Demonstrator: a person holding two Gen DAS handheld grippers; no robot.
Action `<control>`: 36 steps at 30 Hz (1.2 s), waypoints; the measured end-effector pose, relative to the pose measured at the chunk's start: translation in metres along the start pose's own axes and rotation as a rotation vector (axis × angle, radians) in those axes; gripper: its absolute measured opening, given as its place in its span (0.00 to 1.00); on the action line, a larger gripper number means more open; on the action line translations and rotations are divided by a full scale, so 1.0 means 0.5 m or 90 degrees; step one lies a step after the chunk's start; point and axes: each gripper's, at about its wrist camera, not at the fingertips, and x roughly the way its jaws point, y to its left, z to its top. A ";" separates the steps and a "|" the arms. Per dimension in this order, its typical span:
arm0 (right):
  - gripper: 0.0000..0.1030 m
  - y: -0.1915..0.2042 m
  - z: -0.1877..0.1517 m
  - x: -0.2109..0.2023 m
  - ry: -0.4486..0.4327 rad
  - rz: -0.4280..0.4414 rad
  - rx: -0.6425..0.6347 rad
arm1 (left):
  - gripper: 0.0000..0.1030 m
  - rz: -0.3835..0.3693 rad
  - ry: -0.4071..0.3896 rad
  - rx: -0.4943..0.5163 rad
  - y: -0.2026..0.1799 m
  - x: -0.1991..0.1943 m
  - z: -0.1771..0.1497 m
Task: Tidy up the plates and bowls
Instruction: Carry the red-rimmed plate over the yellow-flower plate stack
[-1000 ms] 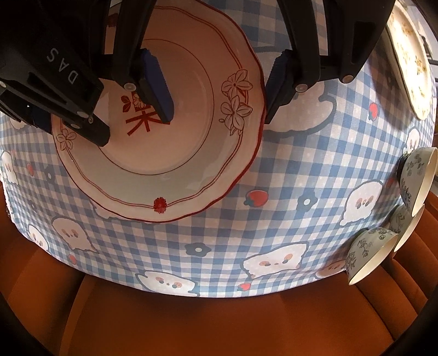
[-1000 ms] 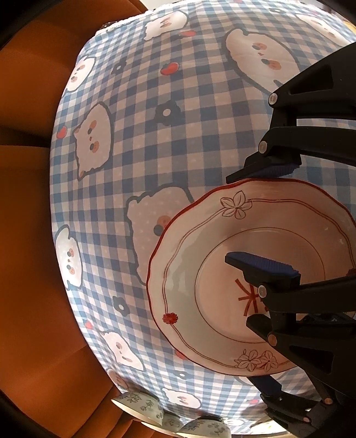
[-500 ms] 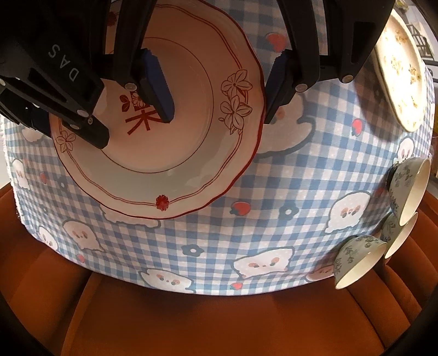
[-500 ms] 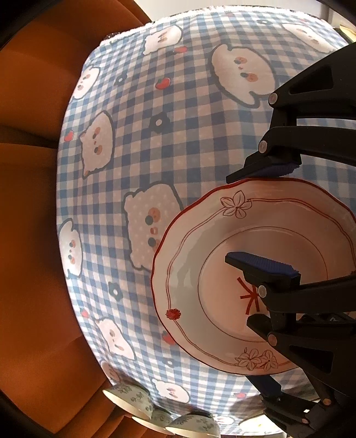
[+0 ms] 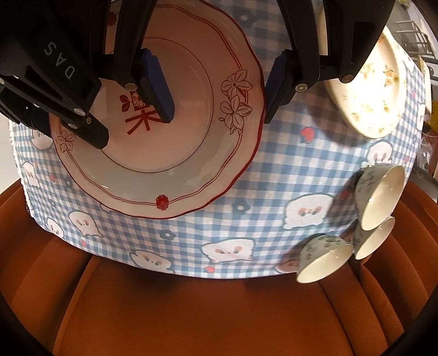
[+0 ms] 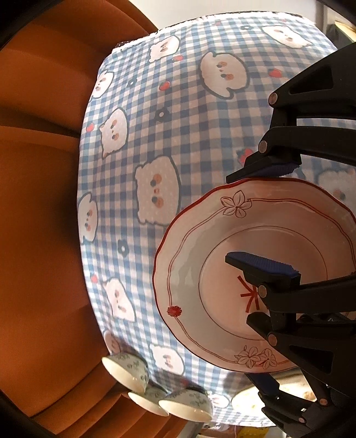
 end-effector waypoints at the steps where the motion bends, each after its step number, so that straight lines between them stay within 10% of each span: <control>1: 0.51 0.009 -0.005 -0.007 -0.002 0.002 0.003 | 0.63 0.000 -0.003 0.003 0.010 -0.006 -0.003; 36: 0.51 0.451 -0.160 -0.060 -0.010 0.003 -0.041 | 0.63 -0.014 -0.003 -0.031 0.452 -0.075 -0.128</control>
